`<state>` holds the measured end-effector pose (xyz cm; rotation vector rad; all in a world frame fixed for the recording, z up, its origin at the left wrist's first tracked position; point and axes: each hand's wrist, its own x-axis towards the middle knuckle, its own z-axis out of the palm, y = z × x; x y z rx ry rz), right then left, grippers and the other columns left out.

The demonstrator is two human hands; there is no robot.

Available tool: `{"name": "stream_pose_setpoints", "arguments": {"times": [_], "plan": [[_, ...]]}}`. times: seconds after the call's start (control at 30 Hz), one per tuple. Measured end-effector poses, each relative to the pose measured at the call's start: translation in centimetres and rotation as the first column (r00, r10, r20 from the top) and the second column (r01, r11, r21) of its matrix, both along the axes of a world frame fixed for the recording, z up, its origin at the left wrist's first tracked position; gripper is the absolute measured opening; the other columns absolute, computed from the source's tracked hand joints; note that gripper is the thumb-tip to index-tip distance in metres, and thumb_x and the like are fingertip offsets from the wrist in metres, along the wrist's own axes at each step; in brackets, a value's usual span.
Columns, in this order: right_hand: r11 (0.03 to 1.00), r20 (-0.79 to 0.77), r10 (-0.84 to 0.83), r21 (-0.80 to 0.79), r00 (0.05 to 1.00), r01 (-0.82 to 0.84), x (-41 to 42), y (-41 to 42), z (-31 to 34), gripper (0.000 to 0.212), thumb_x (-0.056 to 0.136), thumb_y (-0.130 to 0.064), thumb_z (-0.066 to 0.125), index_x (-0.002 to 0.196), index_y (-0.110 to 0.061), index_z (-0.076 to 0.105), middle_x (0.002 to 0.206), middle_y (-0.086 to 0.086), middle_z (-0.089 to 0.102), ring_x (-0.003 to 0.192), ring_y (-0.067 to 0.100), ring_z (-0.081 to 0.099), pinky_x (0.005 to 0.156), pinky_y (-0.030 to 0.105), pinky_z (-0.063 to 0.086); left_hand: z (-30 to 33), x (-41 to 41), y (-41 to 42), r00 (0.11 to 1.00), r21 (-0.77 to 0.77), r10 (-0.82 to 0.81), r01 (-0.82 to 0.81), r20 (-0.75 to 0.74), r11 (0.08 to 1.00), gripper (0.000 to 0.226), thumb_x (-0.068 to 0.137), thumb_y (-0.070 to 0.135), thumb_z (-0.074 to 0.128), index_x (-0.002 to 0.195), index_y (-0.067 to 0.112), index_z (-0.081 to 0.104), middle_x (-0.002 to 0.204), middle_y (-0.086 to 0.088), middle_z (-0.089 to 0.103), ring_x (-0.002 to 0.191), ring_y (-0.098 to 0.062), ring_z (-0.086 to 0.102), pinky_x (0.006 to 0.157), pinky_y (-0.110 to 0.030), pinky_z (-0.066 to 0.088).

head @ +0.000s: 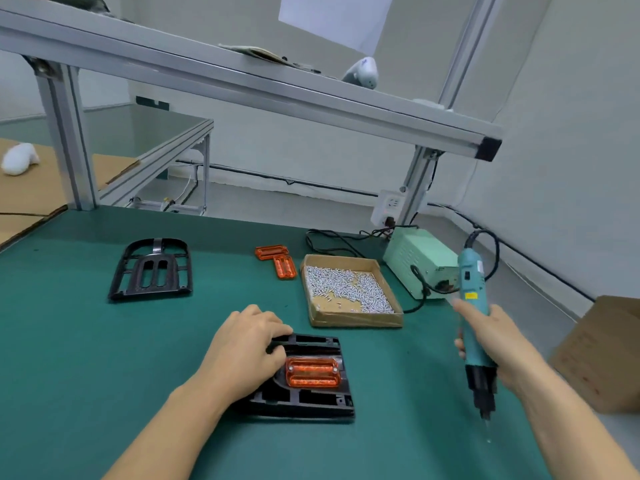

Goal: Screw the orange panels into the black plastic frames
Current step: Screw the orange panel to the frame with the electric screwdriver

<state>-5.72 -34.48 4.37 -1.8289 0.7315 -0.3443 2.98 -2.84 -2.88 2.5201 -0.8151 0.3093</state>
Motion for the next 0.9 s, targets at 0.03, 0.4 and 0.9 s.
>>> {"name": "stream_pose_setpoints", "arguments": {"times": [0.03, 0.4, 0.9], "plan": [[0.998, -0.084, 0.0, -0.055, 0.996, -0.004, -0.5, -0.6, -0.8, 0.038, 0.092, -0.039, 0.061, 0.108, -0.009, 0.046, 0.078, 0.012, 0.055, 0.052, 0.021, 0.057, 0.051, 0.032, 0.05, 0.0, 0.0, 0.0, 1.0, 0.004, 0.003, -0.003, -0.001, 1.0, 0.039, 0.089, 0.03, 0.048, 0.126, 0.035, 0.059, 0.124, 0.022, 0.057, 0.11, -0.005, 0.042, 0.092, -0.022, 0.031], [0.532, -0.623, -0.253, -0.728, 0.74, -0.432, 2.3, -0.5, -2.9, 0.039, 0.092, -0.054, 0.048, 0.103, -0.017, 0.053, 0.084, -0.003, 0.053, 0.08, 0.02, 0.055, 0.062, 0.026, 0.04, 0.3, -0.3, 0.0, 1.0, -0.005, 0.013, -0.013, 0.006, 1.0, 0.036, 0.089, 0.028, 0.051, 0.123, 0.032, 0.062, 0.121, 0.02, 0.06, 0.108, -0.006, 0.043, 0.09, -0.022, 0.033], [0.528, -0.65, -0.252, -0.713, 0.717, -0.461, 3.0, -0.4, -3.3, 0.061, 0.079, -0.081, 0.043, 0.081, -0.021, 0.05, 0.078, -0.006, 0.054, 0.076, 0.016, 0.056, 0.057, 0.024, 0.037, 0.5, -0.5, 0.3, 1.0, -0.021, 0.012, -0.012, 0.004, 1.0, 0.036, 0.09, 0.029, 0.051, 0.125, 0.033, 0.06, 0.121, 0.02, 0.059, 0.108, -0.003, 0.042, 0.09, -0.021, 0.033]]}}
